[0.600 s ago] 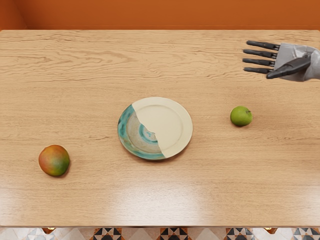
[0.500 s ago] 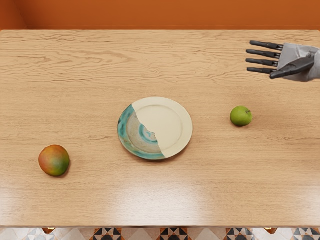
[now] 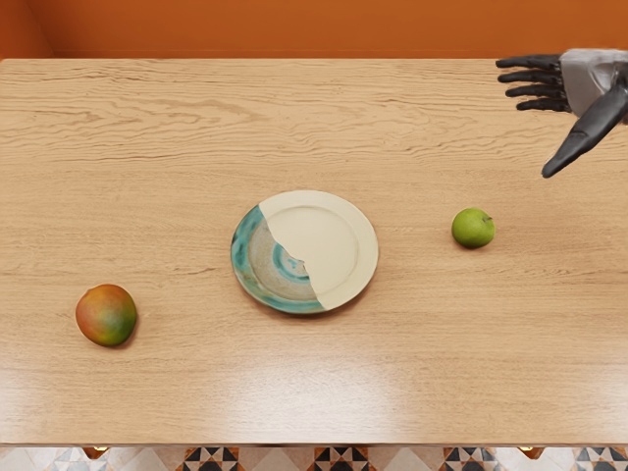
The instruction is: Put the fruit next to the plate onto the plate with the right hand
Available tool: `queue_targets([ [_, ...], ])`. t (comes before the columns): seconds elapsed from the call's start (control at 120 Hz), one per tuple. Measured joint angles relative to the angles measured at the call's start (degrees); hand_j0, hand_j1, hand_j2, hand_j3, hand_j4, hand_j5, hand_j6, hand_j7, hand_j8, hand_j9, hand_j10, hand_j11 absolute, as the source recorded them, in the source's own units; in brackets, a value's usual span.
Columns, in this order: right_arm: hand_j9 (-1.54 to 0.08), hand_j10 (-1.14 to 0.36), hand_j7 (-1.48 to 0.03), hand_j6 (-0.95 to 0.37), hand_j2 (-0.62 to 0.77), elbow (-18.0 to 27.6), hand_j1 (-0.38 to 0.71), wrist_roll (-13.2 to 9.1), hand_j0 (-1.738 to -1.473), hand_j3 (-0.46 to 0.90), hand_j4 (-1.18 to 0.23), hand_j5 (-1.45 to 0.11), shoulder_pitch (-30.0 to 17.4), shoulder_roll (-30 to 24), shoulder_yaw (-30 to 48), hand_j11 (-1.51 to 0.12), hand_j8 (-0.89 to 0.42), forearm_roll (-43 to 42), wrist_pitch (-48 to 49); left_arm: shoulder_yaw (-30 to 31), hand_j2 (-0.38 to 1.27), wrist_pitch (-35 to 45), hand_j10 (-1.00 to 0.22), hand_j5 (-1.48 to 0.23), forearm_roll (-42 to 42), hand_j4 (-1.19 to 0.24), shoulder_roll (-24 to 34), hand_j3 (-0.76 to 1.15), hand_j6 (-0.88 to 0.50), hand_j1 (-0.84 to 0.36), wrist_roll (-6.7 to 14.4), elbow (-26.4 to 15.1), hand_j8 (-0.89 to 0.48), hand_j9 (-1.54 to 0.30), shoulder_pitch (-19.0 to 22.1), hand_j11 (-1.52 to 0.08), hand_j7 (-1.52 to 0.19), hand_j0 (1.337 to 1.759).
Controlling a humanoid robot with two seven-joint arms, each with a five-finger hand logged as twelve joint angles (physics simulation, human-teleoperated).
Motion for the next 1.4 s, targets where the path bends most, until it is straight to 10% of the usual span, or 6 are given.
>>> queue_targets([
  [0.608, -0.12, -0.10, -0.12, -0.10, -0.02, 17.74, -0.24, 0.22, -1.658, 0.00, -0.10, -0.12, -7.52, 0.95, -9.22, -0.12, -0.10, -22.62, -23.29, 0.00, 0.05, 0.00, -0.23, -0.30, 0.01, -0.23, 0.00, 0.00, -0.23, 0.07, 0.00, 0.00, -0.23, -0.30, 0.00, -0.30, -0.30, 1.658],
  [1.4, -0.31, -0.24, -0.31, -0.24, -0.04, 18.59, -0.07, -0.62, -1.658, 0.00, -0.24, -0.31, -11.96, 7.99, -15.06, -0.31, -0.24, -31.26, -36.45, 0.00, 0.05, 0.00, -0.23, -0.30, 0.01, -0.23, 0.00, 0.00, -0.23, 0.07, 0.00, 0.00, -0.23, -0.30, 0.00, -0.30, -0.30, 1.658],
])
